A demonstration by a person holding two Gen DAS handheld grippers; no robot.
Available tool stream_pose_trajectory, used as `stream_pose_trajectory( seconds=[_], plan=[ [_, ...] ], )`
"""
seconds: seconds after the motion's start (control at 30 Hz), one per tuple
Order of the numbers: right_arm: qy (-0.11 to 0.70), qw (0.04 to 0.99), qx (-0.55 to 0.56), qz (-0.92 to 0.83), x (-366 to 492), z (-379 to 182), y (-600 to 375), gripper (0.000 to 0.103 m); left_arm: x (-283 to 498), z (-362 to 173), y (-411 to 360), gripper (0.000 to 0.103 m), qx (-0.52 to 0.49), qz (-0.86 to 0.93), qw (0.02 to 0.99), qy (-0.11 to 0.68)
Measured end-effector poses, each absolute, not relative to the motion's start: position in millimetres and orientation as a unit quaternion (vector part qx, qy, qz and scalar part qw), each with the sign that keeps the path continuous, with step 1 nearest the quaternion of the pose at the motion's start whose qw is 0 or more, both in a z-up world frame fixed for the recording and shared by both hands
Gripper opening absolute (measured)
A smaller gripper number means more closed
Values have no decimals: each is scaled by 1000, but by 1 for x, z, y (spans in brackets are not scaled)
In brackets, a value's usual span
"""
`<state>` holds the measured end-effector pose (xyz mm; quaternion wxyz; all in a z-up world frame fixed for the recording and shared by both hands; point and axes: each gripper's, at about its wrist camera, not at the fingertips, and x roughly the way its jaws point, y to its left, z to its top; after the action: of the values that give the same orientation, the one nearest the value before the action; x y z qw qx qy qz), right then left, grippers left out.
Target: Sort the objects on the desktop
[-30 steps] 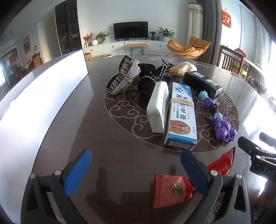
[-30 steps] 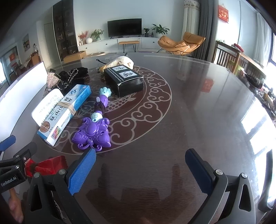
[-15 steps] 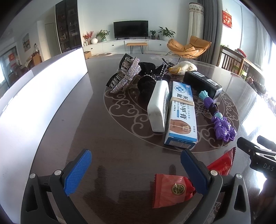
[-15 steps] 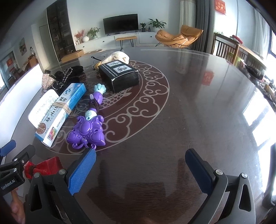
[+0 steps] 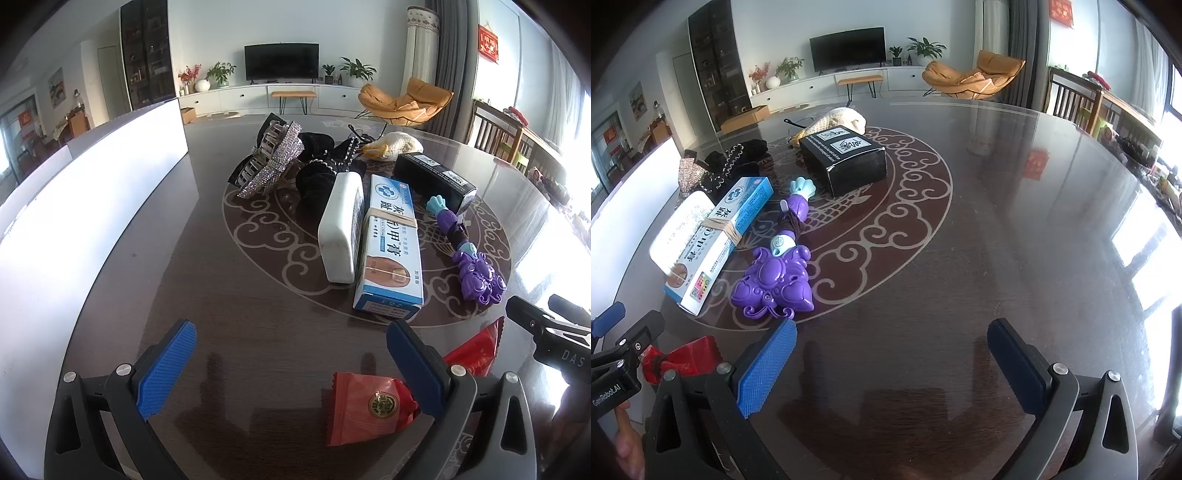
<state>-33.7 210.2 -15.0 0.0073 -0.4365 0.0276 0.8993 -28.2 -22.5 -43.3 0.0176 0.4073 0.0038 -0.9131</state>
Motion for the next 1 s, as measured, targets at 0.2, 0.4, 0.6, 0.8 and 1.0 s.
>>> stream_pose_trajectory(
  seconds=[0.2, 0.4, 0.6, 0.8, 1.0],
  plan=[
    [28, 7, -436, 899, -34, -16, 211, 103, -28, -43, -23, 103, 408, -913, 17, 4],
    [29, 7, -436, 899, -34, -16, 212, 103, -28, -44, -23, 103, 409, -913, 17, 8],
    [29, 6, -436, 899, -34, -16, 213, 103, -29, -44, -24, 103, 410, -912, 16, 11],
    [31, 6, -437, 899, -34, -16, 213, 103, -29, -44, -24, 103, 410, -912, 16, 12],
    [33, 6, -436, 899, -35, -17, 213, 103, -30, -45, -23, 103, 410, -912, 15, 13]
  ],
)
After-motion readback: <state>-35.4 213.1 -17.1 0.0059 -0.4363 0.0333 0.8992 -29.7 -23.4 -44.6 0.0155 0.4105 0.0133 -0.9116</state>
